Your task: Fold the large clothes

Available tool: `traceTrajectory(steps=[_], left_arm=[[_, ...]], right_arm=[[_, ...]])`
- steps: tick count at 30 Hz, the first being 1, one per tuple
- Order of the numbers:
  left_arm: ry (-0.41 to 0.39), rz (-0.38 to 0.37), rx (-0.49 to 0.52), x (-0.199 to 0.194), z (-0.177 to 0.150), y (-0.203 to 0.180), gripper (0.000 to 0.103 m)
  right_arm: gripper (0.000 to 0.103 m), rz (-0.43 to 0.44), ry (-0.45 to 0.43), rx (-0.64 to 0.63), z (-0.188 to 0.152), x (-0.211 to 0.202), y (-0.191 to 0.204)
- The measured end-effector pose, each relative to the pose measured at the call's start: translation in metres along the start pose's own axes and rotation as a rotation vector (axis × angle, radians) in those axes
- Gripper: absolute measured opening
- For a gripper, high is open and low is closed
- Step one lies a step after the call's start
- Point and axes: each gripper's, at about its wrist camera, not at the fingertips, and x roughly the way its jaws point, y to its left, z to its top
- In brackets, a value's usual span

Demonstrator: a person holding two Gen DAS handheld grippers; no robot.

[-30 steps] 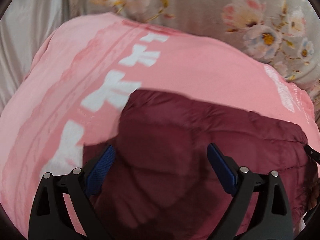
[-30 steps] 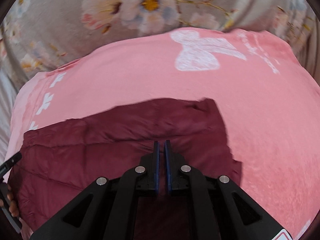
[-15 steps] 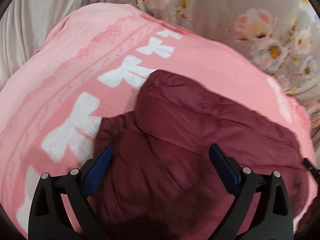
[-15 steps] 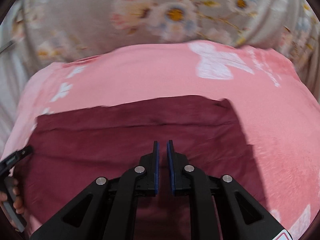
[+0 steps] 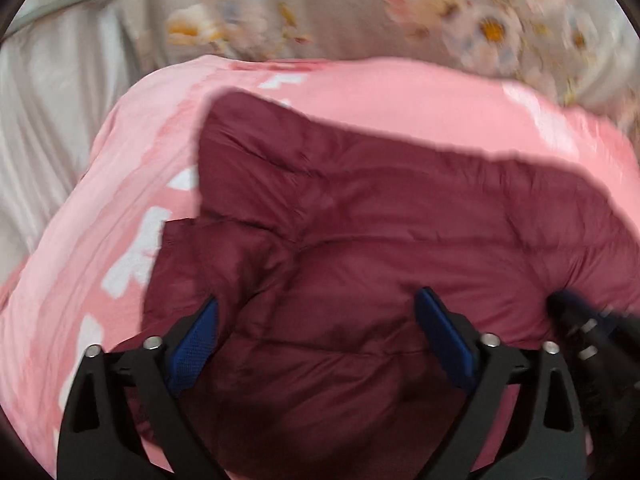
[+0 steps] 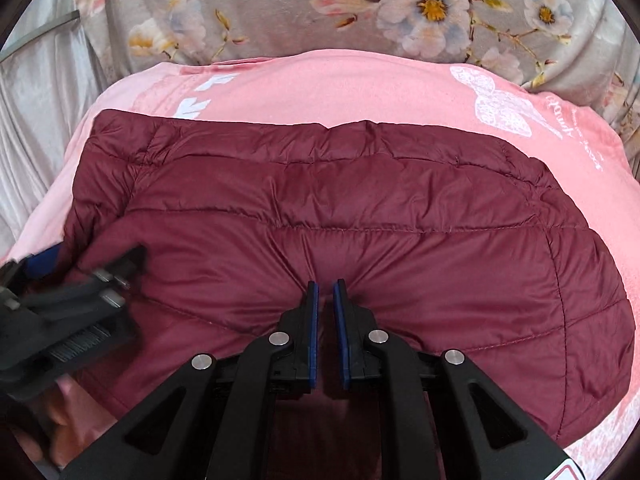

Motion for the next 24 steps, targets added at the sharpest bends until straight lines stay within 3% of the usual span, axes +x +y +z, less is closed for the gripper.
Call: traceTrajectory(steps=[3, 6, 12, 16, 24], left_arm=[[-0.096, -0.135, -0.104, -0.042, 0.020, 0.023, 0.090], [-0.116, -0.182, -0.047, -0.047, 0.031, 0.011, 0.090], [0.078, -0.125, 0.006, 0.032, 0.003, -0.016, 0.086], [0.048, -0.068, 0.062, 0.042, -0.010, -0.025, 0.089], [0.041, -0.048, 0.074, 0.055, -0.018, -0.024, 0.093]], right_arm=[[0.012, 0.038, -0.007, 0.017, 0.000, -0.004, -0.001], [0.012, 0.107, -0.018, 0.074, 0.002, -0.011, -0.002], [0.012, 0.098, 0.003, 0.058, 0.001, -0.002, 0.001], [0.011, 0.091, -0.001, 0.051, -0.003, 0.007, 0.001], [0.011, 0.105, -0.002, 0.064, -0.007, 0.014, -0.003]])
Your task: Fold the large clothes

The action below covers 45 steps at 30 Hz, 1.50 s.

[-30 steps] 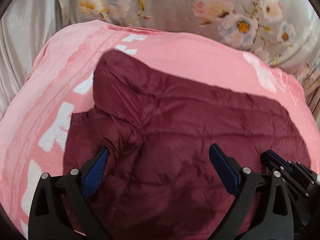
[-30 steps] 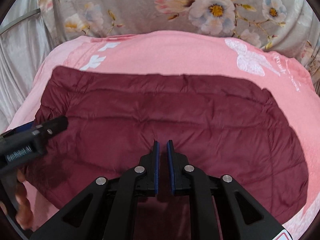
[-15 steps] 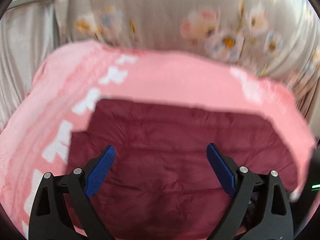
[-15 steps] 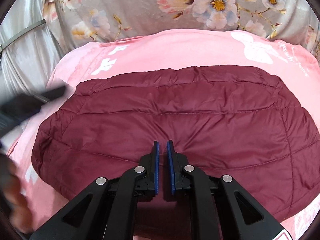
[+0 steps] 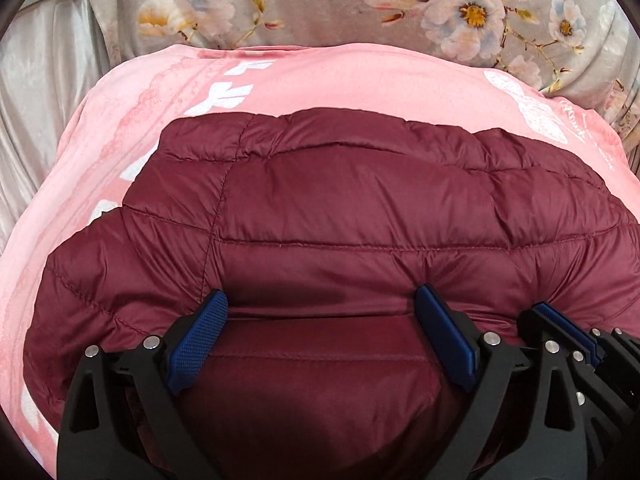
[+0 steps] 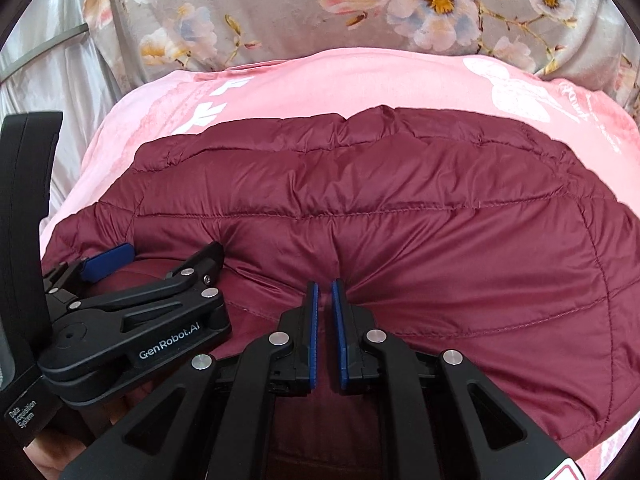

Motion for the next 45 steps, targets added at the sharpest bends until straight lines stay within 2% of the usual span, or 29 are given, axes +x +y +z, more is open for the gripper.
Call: traceTrajectory(steps=[6, 9, 11, 14, 17, 21, 23, 24, 26, 29, 31, 32, 35, 36, 40, 43, 45], left_arm=[[0.003, 0.010, 0.010, 0.001, -0.003, -0.001, 0.093], [-0.010, -0.022, -0.018, -0.003, -0.004, 0.006, 0.093], [-0.014, -0.045, -0.070, -0.016, -0.009, 0.023, 0.093], [-0.038, -0.090, -0.188, -0.050, -0.026, 0.067, 0.093], [-0.041, -0.067, -0.316, -0.075, -0.042, 0.118, 0.095], [0.055, -0.036, -0.476, -0.064, -0.066, 0.171, 0.095], [0.085, -0.078, -0.544, -0.055, -0.075, 0.182, 0.095], [0.071, -0.087, -0.566, -0.055, -0.077, 0.186, 0.095], [0.060, -0.101, -0.577, -0.055, -0.075, 0.182, 0.095], [0.067, -0.164, -0.579, -0.047, -0.067, 0.171, 0.094], [0.073, -0.194, -0.573, -0.045, -0.061, 0.162, 0.074], [0.082, -0.215, -0.573, -0.045, -0.059, 0.160, 0.054], [0.058, -0.233, -0.564, -0.061, -0.052, 0.157, 0.025], [0.038, -0.253, -0.562, -0.071, -0.049, 0.159, 0.021], [-0.024, -0.320, -0.562, -0.102, -0.036, 0.158, 0.017], [-0.076, -0.349, -0.514, -0.129, -0.022, 0.141, 0.015], [-0.124, -0.367, -0.452, -0.153, -0.010, 0.123, 0.015]], right_arm=[[0.011, -0.008, 0.004, -0.010, 0.001, 0.001, 0.000], [0.011, -0.015, 0.000, -0.016, 0.002, -0.002, 0.001], [0.012, -0.031, -0.009, -0.031, 0.001, -0.013, 0.007], [0.012, 0.008, -0.032, -0.060, -0.005, -0.031, 0.020], [0.012, 0.025, -0.029, -0.089, -0.013, -0.035, 0.033], [0.013, 0.020, -0.019, -0.086, -0.021, -0.028, 0.034], [0.013, 0.032, -0.017, -0.077, -0.023, -0.025, 0.033], [0.013, 0.041, -0.014, -0.069, -0.024, -0.024, 0.031], [0.012, 0.059, -0.008, -0.051, -0.024, -0.022, 0.028], [0.012, 0.076, 0.001, -0.039, -0.023, -0.019, 0.026], [0.012, 0.091, -0.001, -0.027, -0.023, -0.023, 0.024], [0.012, 0.095, 0.000, -0.017, -0.023, -0.028, 0.022], [0.012, 0.110, -0.003, 0.018, -0.029, -0.050, 0.014], [0.012, 0.118, -0.007, 0.021, -0.033, -0.059, 0.010], [0.012, 0.136, 0.013, 0.029, -0.047, -0.068, 0.003], [0.012, 0.133, 0.024, 0.032, -0.052, -0.061, 0.002], [0.012, 0.165, 0.039, 0.048, -0.053, -0.057, 0.004]])
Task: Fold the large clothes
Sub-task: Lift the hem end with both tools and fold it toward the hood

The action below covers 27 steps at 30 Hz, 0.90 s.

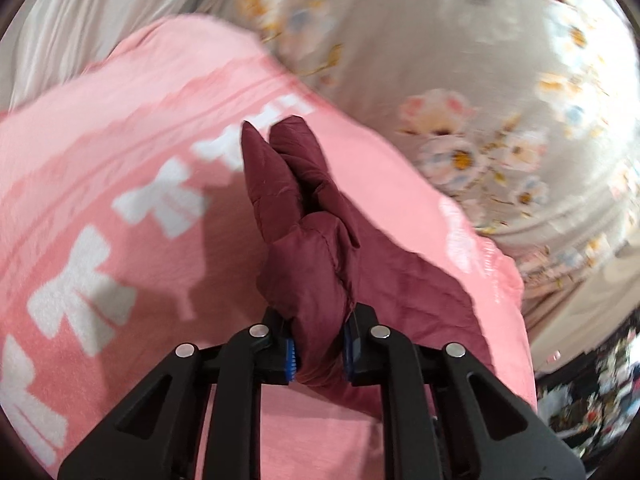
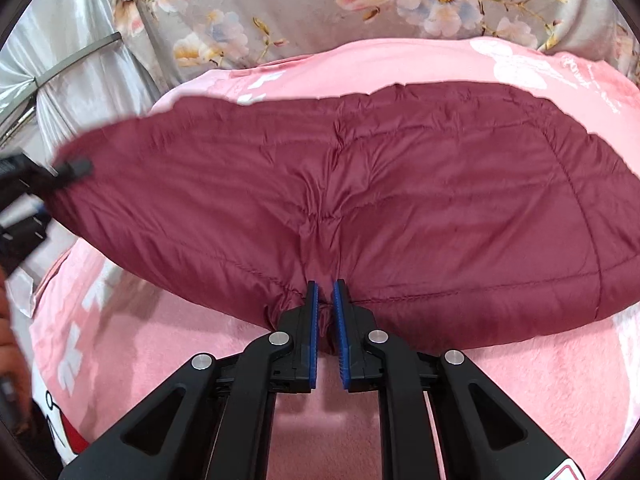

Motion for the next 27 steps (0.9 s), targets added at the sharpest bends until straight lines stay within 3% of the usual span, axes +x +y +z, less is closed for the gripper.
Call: traceTrajectory(steps=[5, 10, 14, 19, 23, 27], left_arm=[[-0.047, -0.077, 0.165, -0.023, 0.001, -0.071, 0.014], [-0.026, -0.161, 0.346, -0.006, -0.008, -0.157, 0.014], [0.070, -0.210, 0.432, 0.041, -0.034, -0.212, 0.014], [0.189, -0.185, 0.522, 0.108, -0.089, -0.267, 0.014], [0.329, -0.139, 0.541, 0.166, -0.138, -0.281, 0.014], [0.382, -0.104, 0.567, 0.193, -0.167, -0.278, 0.016]], right_arm=[[0.007, 0.106, 0.046, 0.009, 0.000, 0.011, 0.006], [0.007, 0.165, -0.009, 0.091, 0.008, -0.034, -0.023], [0.008, 0.044, -0.081, 0.157, 0.009, -0.088, -0.081], [0.009, -0.090, -0.099, 0.282, -0.015, -0.124, -0.150], [0.009, -0.152, -0.097, 0.332, -0.032, -0.135, -0.178], [0.009, -0.172, -0.097, 0.366, -0.042, -0.138, -0.197]])
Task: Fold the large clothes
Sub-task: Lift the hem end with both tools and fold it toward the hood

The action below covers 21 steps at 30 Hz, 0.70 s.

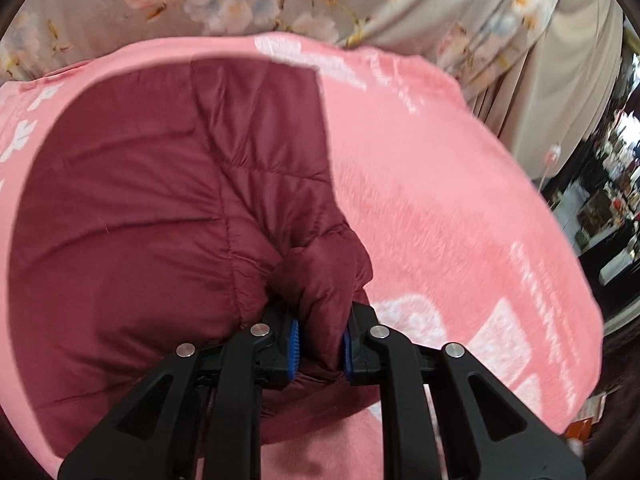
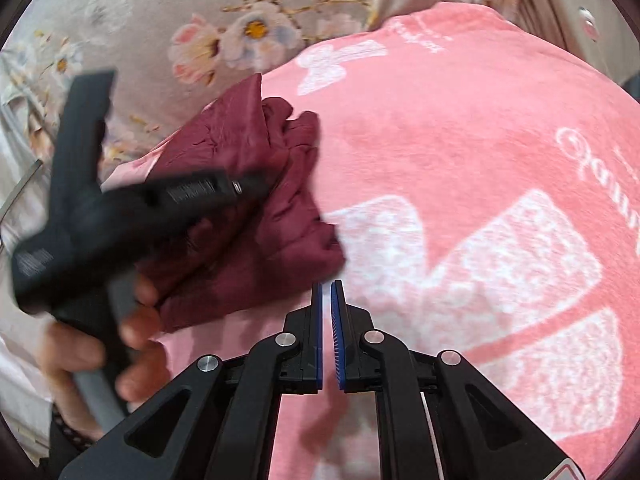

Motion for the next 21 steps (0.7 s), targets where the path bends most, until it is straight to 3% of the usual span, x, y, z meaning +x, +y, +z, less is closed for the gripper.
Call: traceTrajectory(steps=[2, 5, 7, 9, 10, 11, 13, 14, 17, 21], left_arm=[[0.015, 0.002, 0.019, 0.000, -0.002, -0.003, 0.020], [0.039, -0.079, -0.008, -0.021, 0.004, 0.004, 0.038], [-0.008, -0.158, -0.049, -0.050, 0.012, 0.015, 0.051], [-0.107, -0.201, -0.083, -0.087, 0.024, 0.031, 0.068], [-0.157, -0.202, -0.100, -0.105, 0.030, 0.041, 0.070], [-0.213, -0.183, -0.124, -0.124, 0.038, 0.053, 0.073], [-0.292, -0.086, -0.174, -0.150, 0.057, 0.081, 0.077], [-0.312, -0.023, -0.198, -0.157, 0.066, 0.094, 0.077], [-0.309, 0.103, -0.268, -0.155, 0.089, 0.130, 0.077], [-0.263, 0.176, -0.312, -0.134, 0.105, 0.167, 0.077]], right_arm=[[0.010, -0.002, 0.001, 0.009, 0.004, 0.002, -0.002], [0.011, 0.005, -0.030, -0.001, 0.027, -0.003, 0.004], [0.012, 0.025, -0.071, -0.010, 0.045, -0.013, 0.012], [0.015, 0.069, -0.114, -0.004, 0.073, -0.020, 0.021], [0.026, 0.089, -0.127, 0.003, 0.085, -0.023, 0.027], [0.044, 0.110, -0.141, 0.011, 0.097, -0.024, 0.035], [0.065, 0.149, -0.169, 0.030, 0.128, -0.018, 0.057], [0.070, 0.157, -0.167, 0.030, 0.144, -0.009, 0.070], [0.072, 0.157, -0.095, 0.052, 0.179, 0.026, 0.102], [0.072, 0.106, 0.023, 0.106, 0.200, 0.086, 0.117]])
